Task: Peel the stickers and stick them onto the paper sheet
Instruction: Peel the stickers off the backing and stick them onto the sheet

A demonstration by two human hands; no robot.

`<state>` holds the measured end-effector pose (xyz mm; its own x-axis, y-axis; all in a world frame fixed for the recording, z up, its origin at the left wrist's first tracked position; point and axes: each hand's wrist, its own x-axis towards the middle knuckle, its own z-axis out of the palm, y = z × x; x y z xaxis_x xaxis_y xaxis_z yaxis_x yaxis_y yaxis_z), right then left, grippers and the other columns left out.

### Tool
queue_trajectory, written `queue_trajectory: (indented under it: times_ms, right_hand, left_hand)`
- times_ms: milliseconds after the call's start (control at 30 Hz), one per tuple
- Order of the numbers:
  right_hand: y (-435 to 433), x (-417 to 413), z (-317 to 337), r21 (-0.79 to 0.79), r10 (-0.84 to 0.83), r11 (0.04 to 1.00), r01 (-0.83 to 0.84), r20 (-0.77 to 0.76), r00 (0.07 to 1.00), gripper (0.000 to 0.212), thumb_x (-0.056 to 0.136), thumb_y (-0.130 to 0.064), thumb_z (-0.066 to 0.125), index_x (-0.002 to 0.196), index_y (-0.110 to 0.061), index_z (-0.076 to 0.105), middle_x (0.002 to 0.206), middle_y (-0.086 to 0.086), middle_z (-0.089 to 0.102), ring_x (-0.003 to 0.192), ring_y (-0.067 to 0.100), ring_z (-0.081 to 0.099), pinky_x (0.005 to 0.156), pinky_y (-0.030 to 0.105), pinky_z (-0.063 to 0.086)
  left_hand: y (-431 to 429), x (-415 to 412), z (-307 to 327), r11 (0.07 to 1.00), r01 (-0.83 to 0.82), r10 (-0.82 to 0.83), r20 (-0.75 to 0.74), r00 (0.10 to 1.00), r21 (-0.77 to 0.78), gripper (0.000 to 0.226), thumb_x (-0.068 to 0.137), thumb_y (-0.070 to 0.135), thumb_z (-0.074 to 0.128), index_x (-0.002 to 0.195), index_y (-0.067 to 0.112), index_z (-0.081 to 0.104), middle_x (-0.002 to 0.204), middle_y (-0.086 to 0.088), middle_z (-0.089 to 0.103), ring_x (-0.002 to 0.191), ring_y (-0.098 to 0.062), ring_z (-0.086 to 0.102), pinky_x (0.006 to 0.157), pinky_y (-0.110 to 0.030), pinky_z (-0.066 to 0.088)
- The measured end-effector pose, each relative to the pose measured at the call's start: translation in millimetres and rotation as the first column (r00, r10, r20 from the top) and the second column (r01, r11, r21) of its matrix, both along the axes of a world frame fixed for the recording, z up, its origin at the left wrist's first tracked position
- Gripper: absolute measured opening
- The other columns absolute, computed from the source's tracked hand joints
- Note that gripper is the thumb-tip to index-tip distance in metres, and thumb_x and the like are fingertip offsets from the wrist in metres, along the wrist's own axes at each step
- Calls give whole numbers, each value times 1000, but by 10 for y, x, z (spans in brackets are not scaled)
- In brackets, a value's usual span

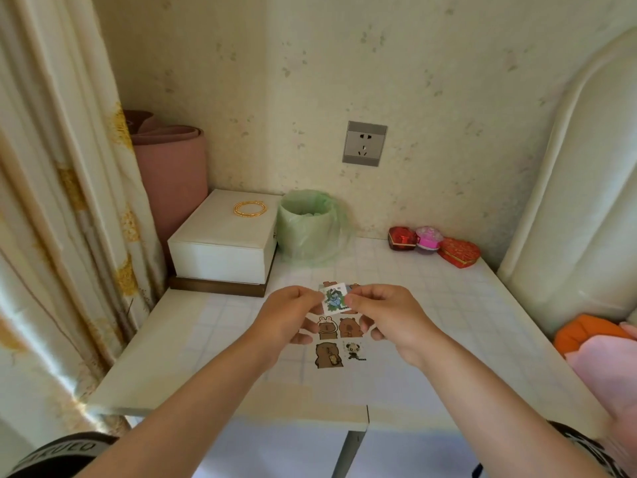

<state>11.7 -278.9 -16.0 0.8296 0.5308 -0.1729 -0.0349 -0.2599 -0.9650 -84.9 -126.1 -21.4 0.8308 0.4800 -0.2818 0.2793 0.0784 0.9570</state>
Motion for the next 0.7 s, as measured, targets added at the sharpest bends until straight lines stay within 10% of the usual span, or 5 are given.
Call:
queue_trajectory:
  times_ms: [700]
  right_hand:
    - [-230,-282,-209,-243,62,970,-30,126,990,13,98,-17,62,93,-9,70,99,5,71,57,27,59,35,12,32]
  left_hand:
    - [-74,-242,-320,779,260,-204,-161,966,571,14,92,26,64,85,29,75,86,7,74,70,-6,63,68,-23,52]
